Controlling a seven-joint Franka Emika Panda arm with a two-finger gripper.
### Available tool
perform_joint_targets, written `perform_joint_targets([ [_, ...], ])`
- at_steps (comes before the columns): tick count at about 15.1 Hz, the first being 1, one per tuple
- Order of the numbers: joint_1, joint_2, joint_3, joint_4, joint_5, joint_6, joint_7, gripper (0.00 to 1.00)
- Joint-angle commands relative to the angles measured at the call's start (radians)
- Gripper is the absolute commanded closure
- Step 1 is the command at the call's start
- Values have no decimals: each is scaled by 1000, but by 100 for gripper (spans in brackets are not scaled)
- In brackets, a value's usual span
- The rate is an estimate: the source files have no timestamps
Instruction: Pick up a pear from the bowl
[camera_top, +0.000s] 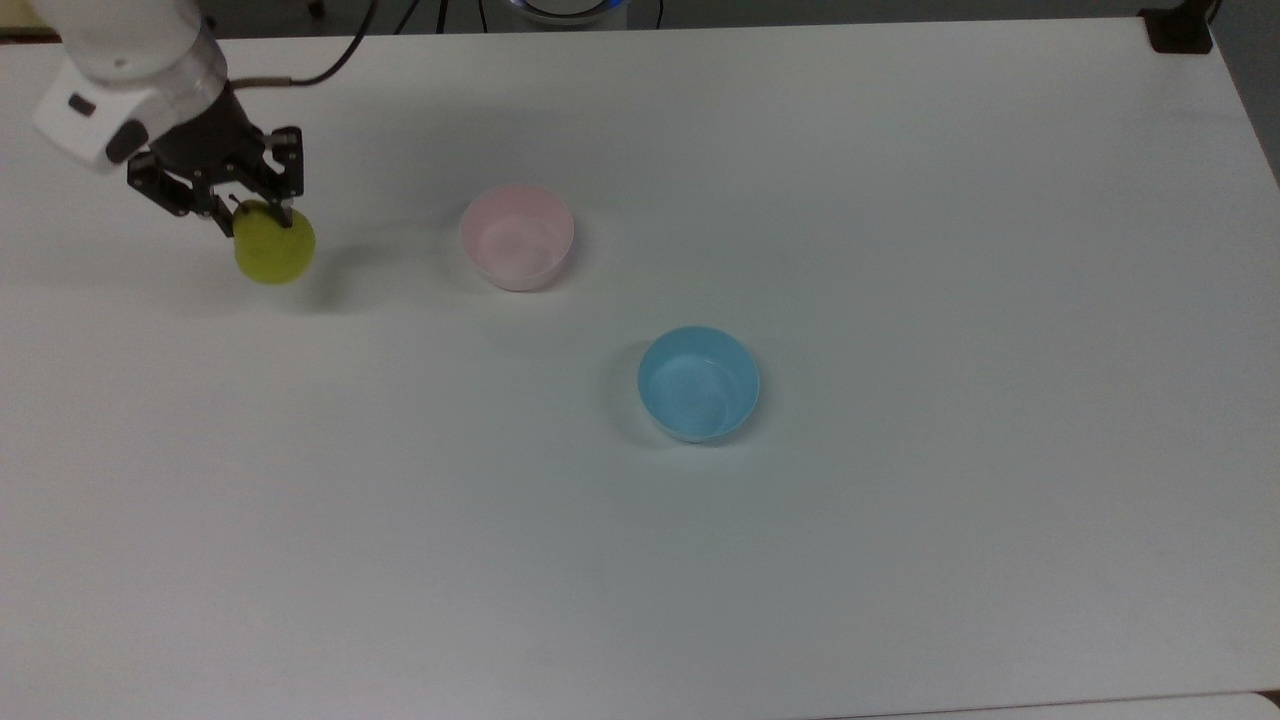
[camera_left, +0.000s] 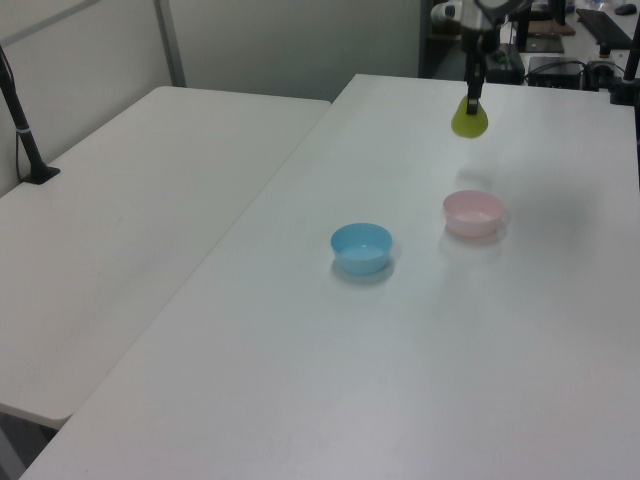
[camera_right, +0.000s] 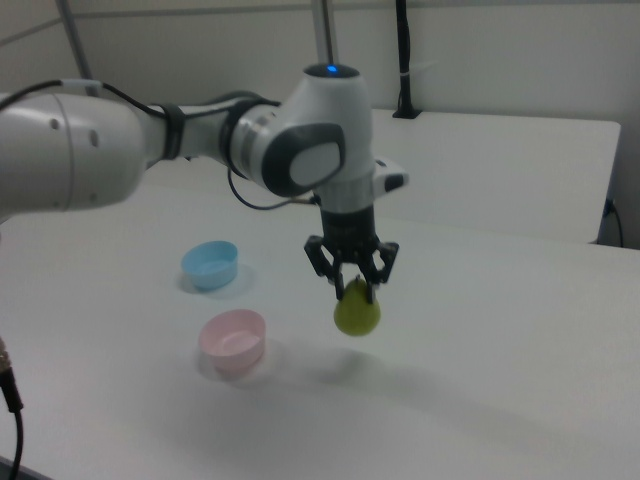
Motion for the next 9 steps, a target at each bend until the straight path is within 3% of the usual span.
perform_joint_targets([
  [1, -8, 74, -10, 40, 24, 33, 6, 100],
  [9, 0, 124, -7, 34, 18, 106, 34, 100],
])
